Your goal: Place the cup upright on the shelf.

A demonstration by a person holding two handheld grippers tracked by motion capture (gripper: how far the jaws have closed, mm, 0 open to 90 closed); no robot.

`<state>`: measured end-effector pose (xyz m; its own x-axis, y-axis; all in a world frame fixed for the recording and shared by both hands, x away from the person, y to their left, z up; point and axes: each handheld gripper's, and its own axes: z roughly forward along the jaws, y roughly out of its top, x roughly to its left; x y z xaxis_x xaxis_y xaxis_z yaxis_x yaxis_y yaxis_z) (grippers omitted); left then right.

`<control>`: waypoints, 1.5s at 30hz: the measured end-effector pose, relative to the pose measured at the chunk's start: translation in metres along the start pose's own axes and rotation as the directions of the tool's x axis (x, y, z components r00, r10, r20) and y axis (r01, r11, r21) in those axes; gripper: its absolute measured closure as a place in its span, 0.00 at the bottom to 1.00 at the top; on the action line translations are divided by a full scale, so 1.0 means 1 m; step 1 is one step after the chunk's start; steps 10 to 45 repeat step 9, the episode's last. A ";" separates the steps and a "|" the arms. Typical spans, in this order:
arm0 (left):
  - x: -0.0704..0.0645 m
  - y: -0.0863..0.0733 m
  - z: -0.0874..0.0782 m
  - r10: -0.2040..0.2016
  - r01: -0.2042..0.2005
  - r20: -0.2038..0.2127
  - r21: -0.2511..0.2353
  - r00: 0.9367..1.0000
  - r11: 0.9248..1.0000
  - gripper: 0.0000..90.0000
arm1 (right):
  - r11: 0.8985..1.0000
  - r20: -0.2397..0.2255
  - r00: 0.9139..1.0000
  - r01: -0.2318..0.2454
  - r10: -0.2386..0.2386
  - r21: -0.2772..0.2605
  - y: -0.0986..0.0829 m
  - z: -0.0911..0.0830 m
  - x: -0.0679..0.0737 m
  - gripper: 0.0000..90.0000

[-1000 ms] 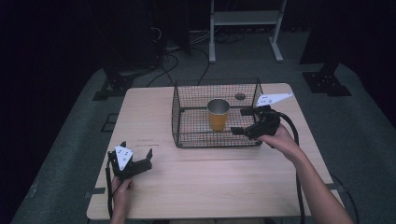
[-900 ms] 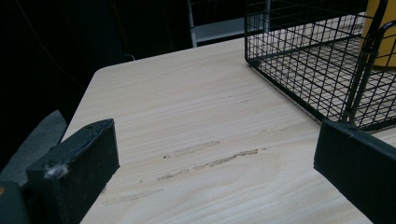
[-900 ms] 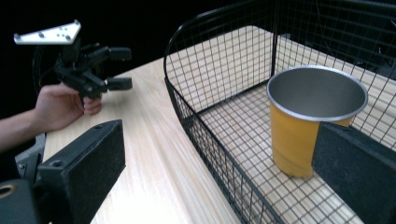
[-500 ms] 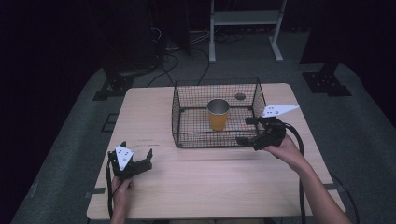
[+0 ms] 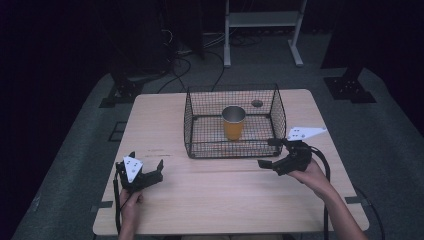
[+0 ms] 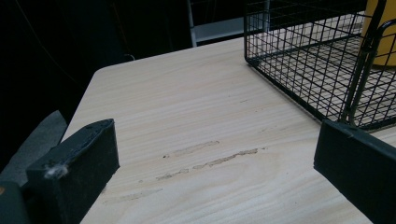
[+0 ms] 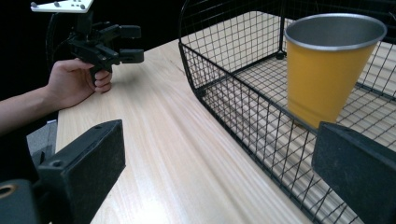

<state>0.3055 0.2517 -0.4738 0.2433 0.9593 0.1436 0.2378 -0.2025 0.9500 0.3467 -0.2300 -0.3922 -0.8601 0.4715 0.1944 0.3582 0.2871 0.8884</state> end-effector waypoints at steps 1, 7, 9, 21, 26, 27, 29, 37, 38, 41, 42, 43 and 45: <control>0.000 0.000 0.000 0.000 0.000 0.000 0.000 1.000 1.000 0.00 | 1.000 0.004 1.000 -0.001 0.001 0.000 -0.003 -0.001 0.001 0.03; 0.000 0.000 0.000 -0.001 0.001 -0.003 0.002 1.000 1.000 0.00 | 0.999 0.032 0.999 -0.016 0.017 -0.036 -0.020 -0.006 0.012 0.03; 0.000 0.000 0.000 -0.004 0.004 -0.006 0.002 1.000 1.000 0.00 | 0.998 0.048 0.999 -0.018 0.021 -0.057 -0.032 -0.010 0.021 0.03; 0.000 0.000 0.000 -0.004 0.004 -0.006 0.002 1.000 1.000 0.00 | 0.998 0.048 0.999 -0.018 0.021 -0.057 -0.032 -0.010 0.021 0.03; 0.000 0.000 0.000 -0.004 0.004 -0.006 0.002 1.000 1.000 0.00 | 0.998 0.048 0.999 -0.018 0.021 -0.057 -0.032 -0.010 0.021 0.03; 0.000 0.000 0.000 -0.004 0.004 -0.006 0.002 1.000 1.000 0.00 | 0.998 0.048 0.999 -0.018 0.021 -0.057 -0.032 -0.010 0.021 0.03; 0.000 0.000 0.000 -0.004 0.004 -0.006 0.002 1.000 1.000 0.00 | 0.998 0.048 0.999 -0.018 0.021 -0.057 -0.032 -0.010 0.021 0.03; 0.000 0.000 0.000 -0.004 0.004 -0.006 0.002 1.000 1.000 0.00 | 0.998 0.048 0.999 -0.018 0.021 -0.057 -0.032 -0.010 0.021 0.03; 0.000 0.000 0.000 -0.004 0.004 -0.006 0.002 1.000 1.000 0.00 | 0.998 0.048 0.999 -0.018 0.021 -0.057 -0.032 -0.010 0.021 0.03; 0.000 0.000 0.000 -0.004 0.004 -0.006 0.002 1.000 1.000 0.00 | 0.998 0.048 0.999 -0.018 0.021 -0.057 -0.032 -0.010 0.021 0.03; 0.000 0.000 0.000 -0.004 0.004 -0.006 0.002 1.000 1.000 0.00 | 0.998 0.048 0.999 -0.018 0.021 -0.057 -0.032 -0.010 0.021 0.03; 0.000 0.000 0.000 -0.004 0.004 -0.006 0.002 1.000 1.000 0.00 | 0.998 0.048 0.999 -0.018 0.021 -0.057 -0.032 -0.010 0.021 0.03; 0.000 0.000 0.000 -0.004 0.004 -0.006 0.002 1.000 1.000 0.00 | 0.998 0.048 0.999 -0.018 0.021 -0.057 -0.032 -0.010 0.021 0.03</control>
